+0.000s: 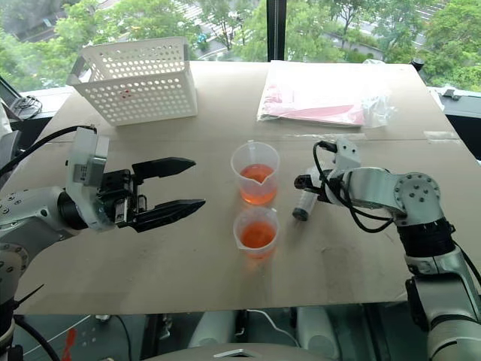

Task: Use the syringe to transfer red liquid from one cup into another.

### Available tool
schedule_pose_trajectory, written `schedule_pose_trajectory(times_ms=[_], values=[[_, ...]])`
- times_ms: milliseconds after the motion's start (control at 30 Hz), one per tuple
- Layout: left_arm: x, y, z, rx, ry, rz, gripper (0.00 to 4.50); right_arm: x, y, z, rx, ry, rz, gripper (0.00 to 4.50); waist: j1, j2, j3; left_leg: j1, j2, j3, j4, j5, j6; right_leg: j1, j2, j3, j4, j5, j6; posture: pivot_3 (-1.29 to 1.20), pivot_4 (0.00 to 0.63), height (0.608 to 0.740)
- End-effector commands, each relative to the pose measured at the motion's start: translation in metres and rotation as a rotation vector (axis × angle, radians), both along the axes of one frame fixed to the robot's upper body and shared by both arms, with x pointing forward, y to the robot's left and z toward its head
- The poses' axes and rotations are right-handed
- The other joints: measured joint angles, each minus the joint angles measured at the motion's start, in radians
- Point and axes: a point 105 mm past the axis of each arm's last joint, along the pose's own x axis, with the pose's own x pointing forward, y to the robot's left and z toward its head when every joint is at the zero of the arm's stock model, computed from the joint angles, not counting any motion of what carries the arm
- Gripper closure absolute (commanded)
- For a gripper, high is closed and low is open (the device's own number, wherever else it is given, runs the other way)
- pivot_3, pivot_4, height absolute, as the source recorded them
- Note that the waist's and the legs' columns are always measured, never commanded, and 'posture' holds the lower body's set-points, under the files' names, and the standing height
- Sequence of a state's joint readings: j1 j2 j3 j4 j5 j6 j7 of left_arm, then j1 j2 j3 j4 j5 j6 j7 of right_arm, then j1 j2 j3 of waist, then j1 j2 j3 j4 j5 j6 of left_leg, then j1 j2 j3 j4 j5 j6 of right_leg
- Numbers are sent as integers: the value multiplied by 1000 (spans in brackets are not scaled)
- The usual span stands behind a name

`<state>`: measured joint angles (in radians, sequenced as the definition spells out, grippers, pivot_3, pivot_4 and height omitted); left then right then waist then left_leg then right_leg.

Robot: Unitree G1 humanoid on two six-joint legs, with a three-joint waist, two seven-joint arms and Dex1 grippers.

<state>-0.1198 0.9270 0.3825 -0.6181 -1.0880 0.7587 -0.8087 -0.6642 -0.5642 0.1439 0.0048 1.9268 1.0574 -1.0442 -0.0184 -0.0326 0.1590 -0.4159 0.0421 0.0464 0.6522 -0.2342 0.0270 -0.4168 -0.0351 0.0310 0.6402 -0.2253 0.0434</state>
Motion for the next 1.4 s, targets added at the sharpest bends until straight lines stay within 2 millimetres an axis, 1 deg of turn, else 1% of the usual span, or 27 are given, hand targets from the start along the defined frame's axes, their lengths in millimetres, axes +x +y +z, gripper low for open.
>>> schedule_pose_trajectory(times_ms=[33, 67, 133, 200, 267, 300, 400, 433, 467, 567, 733, 800, 867, 967, 1033, 1100, 1167, 1233, 1300, 1367, 1400], values=[[-6, -5, 6, -1, -38, -18, 0, 5, -4, -5, -80, -9, 13, 44, 2, 0, 0, 0, 0, 0, 0, 0, 0, 0, 0, 0, 0, 0, 0, 0, 150, 740], [-6, -5, 6, -7, -37, -14, 0, 4, -8, -12, -131, -8, 35, 269, 4, 0, 0, 0, 0, 0, 0, 0, 0, 0, 0, 0, 0, 0, 0, 0, 150, 740], [-7, -5, 6, -12, -35, -9, 0, 3, -11, -19, -184, -13, 73, 890, 3, -1, -1, 0, 0, 0, 0, 0, 0, 0, 0, 0, 0, 0, 0, 0, 150, 740], [-7, -4, 4, -16, -30, -1, 0, 1, -15, -23, -241, -31, 114, 1948, 2, -1, -1, 0, 1, 0, 0, 0, 0, 0, 0, 0, -1, 0, 0, 0, 150, 740], [-9, -5, 2, -20, -28, 3, 0, 1, -19, -22, -321, -78, 171, 2635, 2, -1, -1, 0, 1, 0, 0, 0, 0, 0, -1, 0, -1, 0, 0, 0, 150, 740], [-9, -6, 2, -22, -28, 5, 0, 1, -21, -19, -350, -102, 192, 2870, 2, 0, -1, 0, 1, 0, 0, 0, 0, 0, 0, 0, -1, 0, 0, 0, 150, 740], [-9, -5, 2, -30, -32, 18, 0, -5, -37, -11, -442, -176, 285, 2934, 12, 0, 0, 0, 1, 0, 0, 0, 0, 0, -1, -2, -1, 0, 0, 0, 150, 740], [-9, -5, 2, -31, -33, 21, 0, -11, -41, -9, -465, -188, 339, 2934, 16, 1, 0, -1, 1, 0, 0, 0, 0, 0, -1, -2, -1, 0, 0, 0, 150, 740], [-9, -5, 1, -32, -34, 23, 0, -15, -46, -9, -485, -194, 374, 2935, 21, 2, 0, -1, 1, 0, 0, 0, 0, 0, -2, -3, -2, 0, 0, 0, 150, 740], [-8, -4, 1, -33, -37, 25, 0, -28, -60, -12, -589, -230, 547, 2968, 19, 2, 1, -2, 0, 1, 0, 0, 0, -1, -3, -2, -4, 0, 0, 0, 150, 740], [-5, -3, 0, -32, -43, 24, 0, -37, -73, -11, -567, -294, 720, 2983, 6, 3, 1, -2, 0, 1, -1, 0, 0, -1, -2, -2, -4, 0, 0, 0, 150, 740], [-4, -3, 0, -31, -44, 21, 0, -45, -77, -16, -571, -275, 822, 2984, 5, 3, 1, -1, 0, 1, -1, 0, 0, -1, -1, -3, -4, 0, 1, 0, 150, 740], [-4, -4, 0, -29, -46, 15, 0, -52, -78, -22, -541, -232, 900, 2985, 4, 3, 1, -1, 0, 1, -1, 0, 0, -1, -1, -2, -3, -1, 1, 0, 150, 740], [-3, -4, 0, -27, -47, 11, 0, -52, -77, -25, -497, -194, 918, 2985, 4, 3, 1, 0, 0, 1, -1, 0, 0, -1, -1, -2, -3, -1, 1, 0, 150, 740], [-2, -3, 0, -24, -49, 8, 0, -46, -78, -28, -484, -144, 881, 1939, 3, 2, 1, 0, 0, 1, 0, 0, 0, -1, -1, -2, -2, -1, 1, 0, 150, 740], [-2, -3, 0, -22, -50, 7, 0, -40, -75, -30, -467, -121, 847, 1939, 3, 2, 1, 0, 0, 1, 0, 0, 0, 0, -1, -2, -2, 0, 0, 0, 150, 740], [-2, -3, 0, -21, -52, 6, 0, -37, -73, -31, -451, -116, 832, 1939, 3, -1, -1, 1, 0, 1, 0, 0, 0, 0, -1, -2, -2, 0, 0, 0, 150, 740], [-4, -3, 0, -20, -52, 10, 0, -35, -70, -30, -447, -118, 823, 2558, 2, -2, -1, 1, 1, 1, 1, 0, 0, 0, 0, -2, -1, 0, 0, 0, 150, 740], [-5, -1, -1, -18, -52, 24, 0, -34, -69, -24, -444, -146, 814, 3030, 0, -2, -1, 2, 1, 1, 1, 0, 0, 0, 0, -1, -1, 0, 0, 0, 150, 740], [-5, 1, -1, -21, -52, 41, 0, -33, -66, -12, -440, -227, 822, 3053, 3, -2, -1, 2, 1, 1, 1, 0, 0, 0, 0, -1, 0, 0, 0, 0, 150, 740], [-5, 3, -1, -24, -52, 52, 0, -34, -62, 0, -388, -281, 817, 3053, 5, -2, -1, 2, 1, 1, 1, 0, 0, 0, -1, -2, 0, 0, 0, 0, 150, 740]])
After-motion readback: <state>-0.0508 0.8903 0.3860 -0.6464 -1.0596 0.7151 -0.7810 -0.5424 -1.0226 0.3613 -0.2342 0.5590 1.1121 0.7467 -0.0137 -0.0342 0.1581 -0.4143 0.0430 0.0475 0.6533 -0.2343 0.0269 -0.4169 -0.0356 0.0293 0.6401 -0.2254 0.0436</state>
